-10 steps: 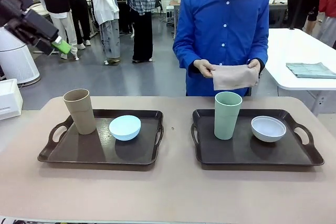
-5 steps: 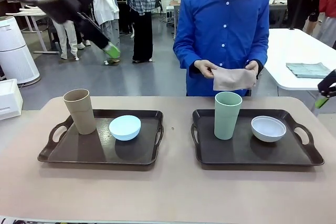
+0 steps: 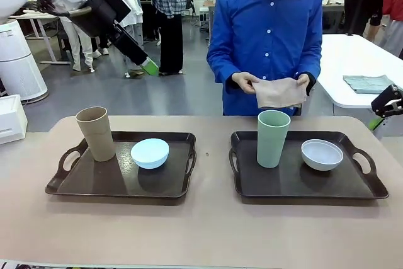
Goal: Set up a tray with a mat and arrange the tableware.
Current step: Pick up the Picnic Bowl and Reusable plastic cup from the Handle tray in front of the human's position and hold them in the air.
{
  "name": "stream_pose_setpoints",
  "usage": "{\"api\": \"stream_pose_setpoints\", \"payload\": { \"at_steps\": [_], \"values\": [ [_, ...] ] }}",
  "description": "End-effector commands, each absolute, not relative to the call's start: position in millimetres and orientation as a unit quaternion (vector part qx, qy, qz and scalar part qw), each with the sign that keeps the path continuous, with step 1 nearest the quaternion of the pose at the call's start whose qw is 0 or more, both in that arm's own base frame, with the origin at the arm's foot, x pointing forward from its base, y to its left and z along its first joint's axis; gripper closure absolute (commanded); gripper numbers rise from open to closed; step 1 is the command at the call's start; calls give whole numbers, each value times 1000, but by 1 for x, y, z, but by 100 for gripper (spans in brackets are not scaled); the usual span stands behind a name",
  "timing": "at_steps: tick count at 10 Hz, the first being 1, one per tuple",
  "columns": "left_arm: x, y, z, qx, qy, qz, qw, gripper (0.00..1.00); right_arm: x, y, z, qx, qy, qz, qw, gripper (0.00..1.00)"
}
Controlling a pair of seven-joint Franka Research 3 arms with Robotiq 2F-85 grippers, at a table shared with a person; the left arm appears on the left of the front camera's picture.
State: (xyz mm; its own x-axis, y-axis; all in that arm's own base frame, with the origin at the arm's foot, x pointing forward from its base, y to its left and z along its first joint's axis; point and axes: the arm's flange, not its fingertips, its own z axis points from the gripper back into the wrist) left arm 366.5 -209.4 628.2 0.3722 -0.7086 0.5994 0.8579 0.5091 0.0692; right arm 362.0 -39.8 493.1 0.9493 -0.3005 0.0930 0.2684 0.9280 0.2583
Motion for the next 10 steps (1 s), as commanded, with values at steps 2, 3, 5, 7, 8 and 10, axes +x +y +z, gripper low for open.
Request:
{"api": "stream_pose_setpoints", "payload": {
  "at_steps": [2,3,5,7,8,10],
  "values": [
    [366,-209,628,-128,-291,-479,818,0,362,-40,493,122,-66,-145,980,0],
    [405,-220,629,-150,-333,-540,758,0,398,-25,491,104,-81,-102,986,0],
    [473,-251,630,-179,-331,-646,664,0,452,4,482,53,-76,-45,995,0],
    [507,-276,606,-216,-288,-701,616,0,474,10,464,2,-57,22,998,0],
    [514,-289,591,-228,-271,-728,586,0,481,10,452,-13,-60,38,997,0],
    [519,-326,560,-243,-228,-752,569,0,490,11,430,0,-68,63,996,0]
  ]
}}
